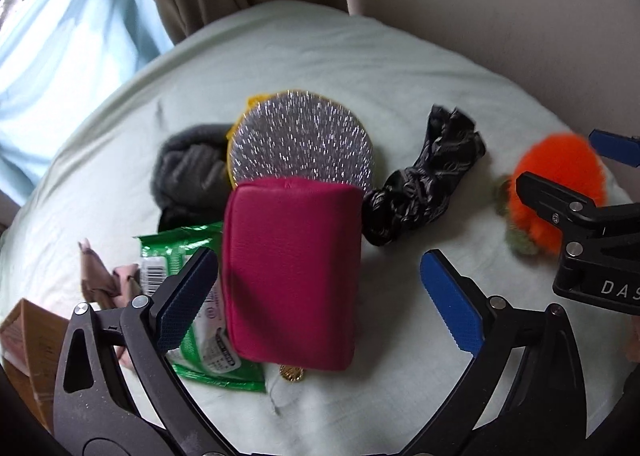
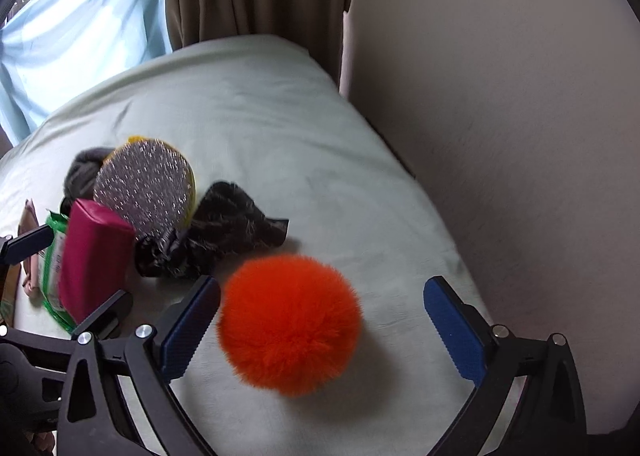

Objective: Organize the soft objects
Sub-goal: 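Grasp the magenta pouch with the left tool while the right tool grasps the orange pompom, then carry the magenta pouch and orange pompom over the cardboard box with both tools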

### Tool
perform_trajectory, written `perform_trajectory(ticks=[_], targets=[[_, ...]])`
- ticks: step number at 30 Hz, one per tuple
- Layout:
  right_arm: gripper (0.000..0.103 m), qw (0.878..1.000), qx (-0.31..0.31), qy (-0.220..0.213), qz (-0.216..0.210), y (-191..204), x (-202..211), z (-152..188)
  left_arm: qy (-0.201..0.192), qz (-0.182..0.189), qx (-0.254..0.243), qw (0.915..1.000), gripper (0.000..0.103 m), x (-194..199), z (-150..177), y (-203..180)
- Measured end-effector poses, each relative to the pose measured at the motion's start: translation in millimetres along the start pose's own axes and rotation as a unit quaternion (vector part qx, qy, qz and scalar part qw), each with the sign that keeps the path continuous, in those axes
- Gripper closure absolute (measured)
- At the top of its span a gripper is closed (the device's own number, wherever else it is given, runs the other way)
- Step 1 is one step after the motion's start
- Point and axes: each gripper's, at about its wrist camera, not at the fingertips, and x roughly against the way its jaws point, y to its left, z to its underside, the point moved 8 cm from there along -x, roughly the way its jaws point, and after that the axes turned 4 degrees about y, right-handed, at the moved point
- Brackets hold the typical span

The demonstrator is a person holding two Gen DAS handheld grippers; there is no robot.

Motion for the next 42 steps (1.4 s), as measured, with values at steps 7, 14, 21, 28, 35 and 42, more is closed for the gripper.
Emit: perform_trajectory(ticks=[7, 14, 21, 28, 35, 42], targets=[[0.030, 0.999, 0.004, 0.028, -0.019, 5, -28, 10, 0.019, -0.012, -0.008, 0.9997, 0.010, -28, -1, -1], [0.055, 0.999, 0.007, 0.038, -0.029, 6, -37, 16, 0.037, -0.032, 0.001, 0.9988, 0.051, -38, -1, 13], [0.069, 0.999, 0.014, 0.038, -0.034, 7, -38, 15, 0.040, -0.040, -0.008, 0.9983, 0.070, -31, 1, 15], [0.069, 0.999, 0.005, 0.025, -0.024, -1, -26, 4, 0.045, -0.030, 0.006, 0.9985, 0.076, -11, 3, 14], [0.070, 1.000, -0.001, 0.007, -0.016, -3, -2, -12, 0.019, -0.016, 0.008, 0.9997, 0.077, 29, -17, 14], [0.070, 1.000, -0.005, -0.016, -0.014, 2, 50, -30, -0.019, -0.010, 0.035, 0.9992, 0.077, 91, -39, 29]])
